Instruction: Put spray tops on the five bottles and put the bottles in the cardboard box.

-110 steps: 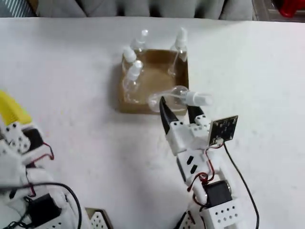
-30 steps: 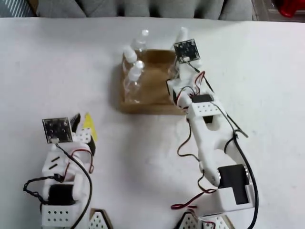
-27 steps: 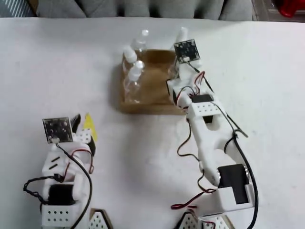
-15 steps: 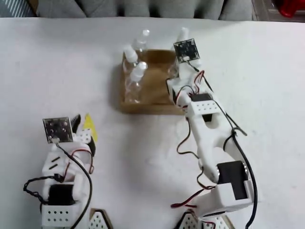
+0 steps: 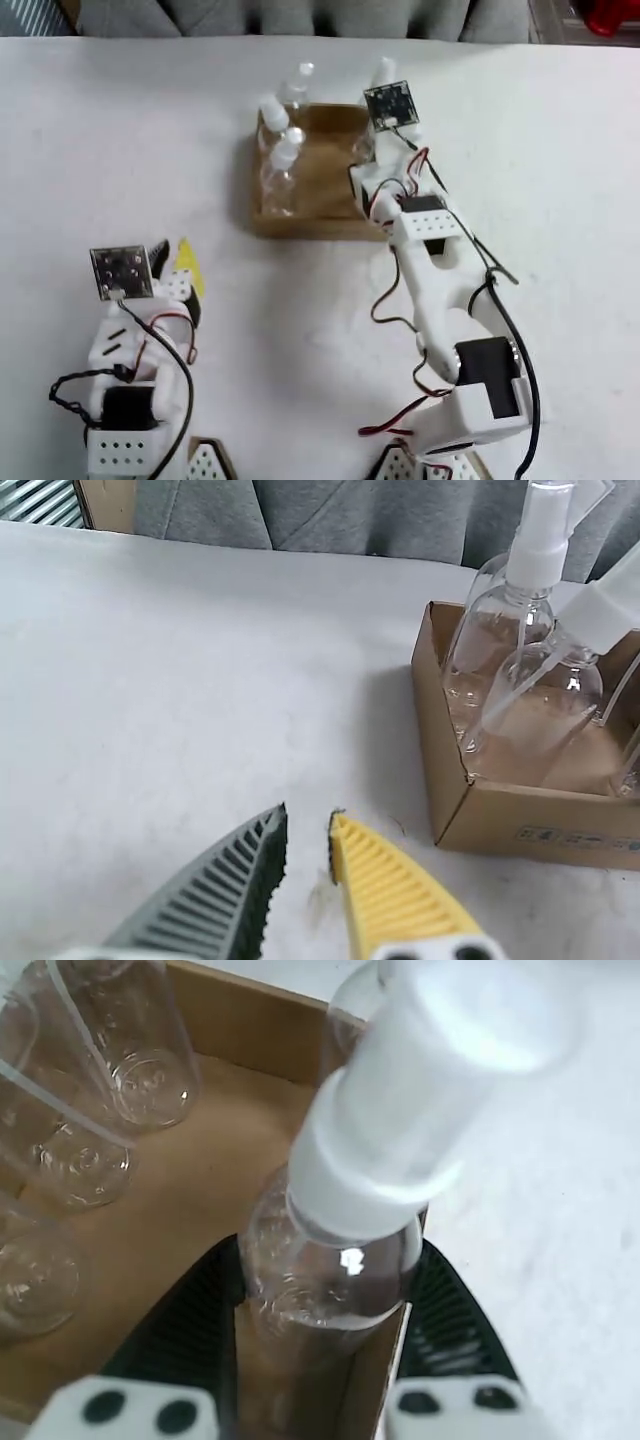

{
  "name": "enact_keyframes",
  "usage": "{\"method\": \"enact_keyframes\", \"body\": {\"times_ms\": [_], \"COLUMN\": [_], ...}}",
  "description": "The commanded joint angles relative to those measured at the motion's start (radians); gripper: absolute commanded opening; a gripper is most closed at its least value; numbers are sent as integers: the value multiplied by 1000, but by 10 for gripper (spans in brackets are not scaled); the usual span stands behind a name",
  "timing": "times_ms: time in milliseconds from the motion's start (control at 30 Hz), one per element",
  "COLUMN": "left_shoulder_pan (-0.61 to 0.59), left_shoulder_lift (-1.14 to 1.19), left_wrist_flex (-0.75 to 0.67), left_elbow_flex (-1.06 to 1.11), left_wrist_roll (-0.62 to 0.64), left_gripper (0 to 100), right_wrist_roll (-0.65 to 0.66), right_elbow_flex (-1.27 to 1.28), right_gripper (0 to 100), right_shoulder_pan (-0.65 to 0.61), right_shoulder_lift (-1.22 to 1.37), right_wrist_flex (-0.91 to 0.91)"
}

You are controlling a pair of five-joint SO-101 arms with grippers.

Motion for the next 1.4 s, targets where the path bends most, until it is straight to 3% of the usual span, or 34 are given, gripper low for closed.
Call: {"method": "enact_keyframes", "body": {"times_ms": [0, 1000, 1367], "left_shoulder_pan": [18, 13, 13], "left_shoulder_lift": [-12, -13, -13], "left_wrist_flex": [3, 3, 3], "left_elbow_flex": [-3, -3, -3], "left_wrist_roll": [-9, -11, -11], "left_gripper": [21, 21, 21], "right_wrist_roll": [14, 15, 15], "right_elbow_flex": [-18, -5, 80], "right_gripper": [16, 18, 18], "right_shoulder_pan": [-5, -2, -7], "right_shoulder_lift": [5, 5, 4], "right_wrist_flex": [13, 2, -183]}}
